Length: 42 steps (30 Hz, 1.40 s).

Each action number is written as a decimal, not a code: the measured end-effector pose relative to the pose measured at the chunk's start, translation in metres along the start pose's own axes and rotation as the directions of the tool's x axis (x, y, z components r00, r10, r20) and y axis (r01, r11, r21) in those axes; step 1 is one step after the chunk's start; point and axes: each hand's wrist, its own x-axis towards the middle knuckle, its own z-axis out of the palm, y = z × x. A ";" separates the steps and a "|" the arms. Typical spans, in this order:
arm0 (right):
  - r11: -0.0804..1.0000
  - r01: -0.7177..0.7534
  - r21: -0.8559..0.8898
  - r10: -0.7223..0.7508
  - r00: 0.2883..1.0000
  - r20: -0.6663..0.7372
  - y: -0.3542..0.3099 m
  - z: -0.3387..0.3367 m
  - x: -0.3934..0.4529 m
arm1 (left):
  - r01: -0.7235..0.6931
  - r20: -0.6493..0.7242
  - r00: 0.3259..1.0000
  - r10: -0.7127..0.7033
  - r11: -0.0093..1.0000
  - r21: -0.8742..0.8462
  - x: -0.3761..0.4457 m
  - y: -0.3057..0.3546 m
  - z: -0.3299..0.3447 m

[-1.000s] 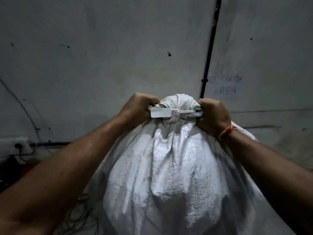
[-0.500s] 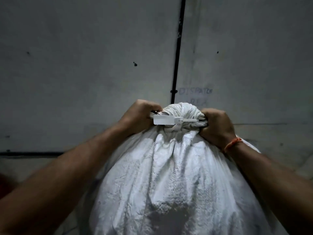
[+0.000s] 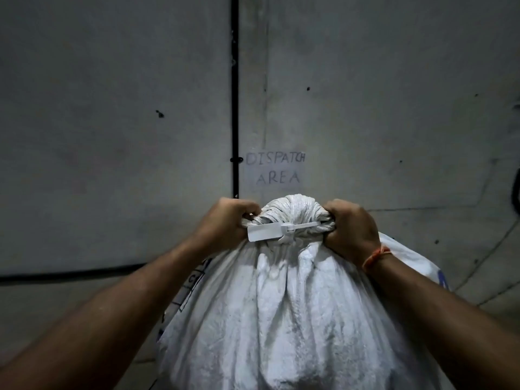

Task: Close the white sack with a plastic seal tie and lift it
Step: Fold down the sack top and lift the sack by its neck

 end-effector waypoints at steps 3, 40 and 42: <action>0.999 -0.036 -0.011 0.036 0.998 0.044 0.028 0.012 -0.003 | 0.001 0.020 1.000 -0.002 1.000 0.023 0.013 -0.001 0.025; 0.980 -0.200 -0.007 0.117 0.545 0.830 0.184 0.491 -0.445 | 0.529 0.494 0.620 -0.610 0.789 0.311 -0.325 -0.240 0.541; 0.979 -0.198 -0.038 0.142 0.544 0.827 0.182 0.498 -0.469 | 0.501 0.496 0.631 -0.597 0.801 0.327 -0.344 -0.241 0.555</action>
